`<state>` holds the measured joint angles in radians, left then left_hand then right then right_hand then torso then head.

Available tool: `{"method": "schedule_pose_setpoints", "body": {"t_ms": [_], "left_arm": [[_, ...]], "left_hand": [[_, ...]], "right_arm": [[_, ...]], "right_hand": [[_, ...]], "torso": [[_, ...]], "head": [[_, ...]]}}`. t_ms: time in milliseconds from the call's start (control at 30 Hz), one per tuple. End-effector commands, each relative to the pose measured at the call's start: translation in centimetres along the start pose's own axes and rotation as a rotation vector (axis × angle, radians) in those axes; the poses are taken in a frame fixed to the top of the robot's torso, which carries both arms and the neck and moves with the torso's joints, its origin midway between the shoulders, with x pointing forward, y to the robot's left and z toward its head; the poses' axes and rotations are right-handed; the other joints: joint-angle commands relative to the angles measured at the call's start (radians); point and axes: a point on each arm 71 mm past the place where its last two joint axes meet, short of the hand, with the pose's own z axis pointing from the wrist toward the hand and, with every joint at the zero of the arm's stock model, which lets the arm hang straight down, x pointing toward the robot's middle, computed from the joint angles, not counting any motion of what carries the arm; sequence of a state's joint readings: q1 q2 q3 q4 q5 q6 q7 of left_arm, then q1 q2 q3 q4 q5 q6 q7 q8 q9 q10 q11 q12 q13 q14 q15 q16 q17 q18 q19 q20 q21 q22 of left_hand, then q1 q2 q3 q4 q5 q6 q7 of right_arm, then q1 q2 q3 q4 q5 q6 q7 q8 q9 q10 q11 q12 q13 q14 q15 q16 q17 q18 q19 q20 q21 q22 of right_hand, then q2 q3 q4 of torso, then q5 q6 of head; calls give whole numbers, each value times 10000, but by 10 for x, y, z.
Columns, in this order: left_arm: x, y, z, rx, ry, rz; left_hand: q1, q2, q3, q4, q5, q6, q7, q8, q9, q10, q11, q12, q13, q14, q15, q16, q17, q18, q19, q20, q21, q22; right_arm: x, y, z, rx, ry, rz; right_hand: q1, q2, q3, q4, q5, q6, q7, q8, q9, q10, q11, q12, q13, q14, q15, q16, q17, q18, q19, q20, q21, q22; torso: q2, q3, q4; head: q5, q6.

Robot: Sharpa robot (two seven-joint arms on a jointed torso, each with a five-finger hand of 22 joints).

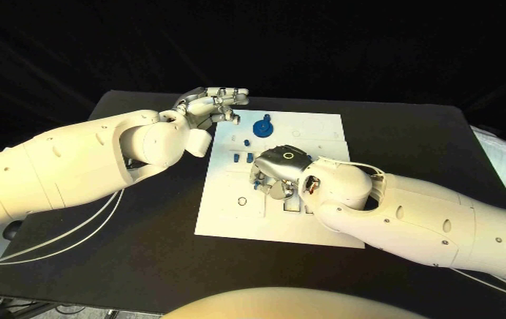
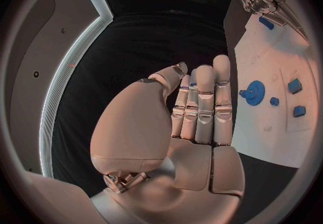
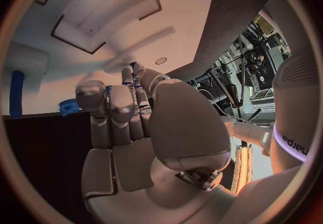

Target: Assemble the parts on the task board

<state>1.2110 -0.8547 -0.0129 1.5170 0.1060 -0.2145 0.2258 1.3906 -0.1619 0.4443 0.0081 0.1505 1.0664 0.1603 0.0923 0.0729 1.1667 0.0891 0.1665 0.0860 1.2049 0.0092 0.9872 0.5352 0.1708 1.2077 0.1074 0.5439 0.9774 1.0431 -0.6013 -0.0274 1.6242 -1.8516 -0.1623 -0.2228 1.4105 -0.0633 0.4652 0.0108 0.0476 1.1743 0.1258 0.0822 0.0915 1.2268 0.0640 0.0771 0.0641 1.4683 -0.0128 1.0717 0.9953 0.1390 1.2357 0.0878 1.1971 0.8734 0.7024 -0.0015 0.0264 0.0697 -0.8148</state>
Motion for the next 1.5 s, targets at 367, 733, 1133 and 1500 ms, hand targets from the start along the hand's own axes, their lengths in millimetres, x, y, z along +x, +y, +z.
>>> {"method": "schedule_pose_setpoints", "body": {"t_ms": [367, 733, 1133, 1500], "left_arm": [[3, 0, 1, -54, 321, -5], [4, 0, 1, -72, 350, 16], [5, 0, 1, -80, 368, 14], [5, 1, 2, -82, 406, 5]], "left_hand": [[16, 84, -26, -59, 20, 62, 7, 61, -20, -116, 30, 43, 0, -88, -13, -55, -28, 121, -78, 1, -36, -29], [10, 85, -35, -59, 7, 58, 8, 60, -22, -137, 34, 40, -4, -90, -8, -57, -37, 119, -67, 4, -36, -33], [0, 85, -48, -58, -7, 56, 10, 61, -23, -161, 41, 39, -9, -106, -2, -68, -52, 117, -65, 8, -44, -41], [-7, 84, -60, -59, -19, 50, 11, 60, -25, -182, 45, 39, -13, -121, 4, -79, -66, 115, -67, 11, -54, -49]], "right_arm": [[4, -1, -4, 216, -210, -107], [10, -1, -1, 358, 474, -116], [-1, -2, -5, 405, -963, 327], [-29, -24, -46, 877, -1892, 1204]], "right_hand": [[-113, 58, 96, -50, 45, 91, -28, 62, 38, 115, -22, -40, 18, 205, -71, 104, 51, -65, 28, 5, 73, 70], [-824, -495, -266, 176, 46, -733, 267, -224, -147, -870, 278, -165, -30, 54, 161, -235, -368, 30, -407, 143, -347, -635], [-758, -591, -1257, 173, 96, -1641, 387, -96, -197, -1848, 415, 190, 37, -194, 289, -823, -1137, 201, -825, 300, -933, -1455], [-595, -485, -1182, 116, 166, -1201, 308, -34, -166, -1417, 329, 496, 11, -84, 204, -709, -1078, 138, -540, 246, -734, -1146]], "torso": [[-5, 2, -4], [-6, -11, -2], [-2, 16, -2], [-10, 8, -17]], "head": [[30, 1], [5, 28], [-67, 81], [-293, 177]]}}
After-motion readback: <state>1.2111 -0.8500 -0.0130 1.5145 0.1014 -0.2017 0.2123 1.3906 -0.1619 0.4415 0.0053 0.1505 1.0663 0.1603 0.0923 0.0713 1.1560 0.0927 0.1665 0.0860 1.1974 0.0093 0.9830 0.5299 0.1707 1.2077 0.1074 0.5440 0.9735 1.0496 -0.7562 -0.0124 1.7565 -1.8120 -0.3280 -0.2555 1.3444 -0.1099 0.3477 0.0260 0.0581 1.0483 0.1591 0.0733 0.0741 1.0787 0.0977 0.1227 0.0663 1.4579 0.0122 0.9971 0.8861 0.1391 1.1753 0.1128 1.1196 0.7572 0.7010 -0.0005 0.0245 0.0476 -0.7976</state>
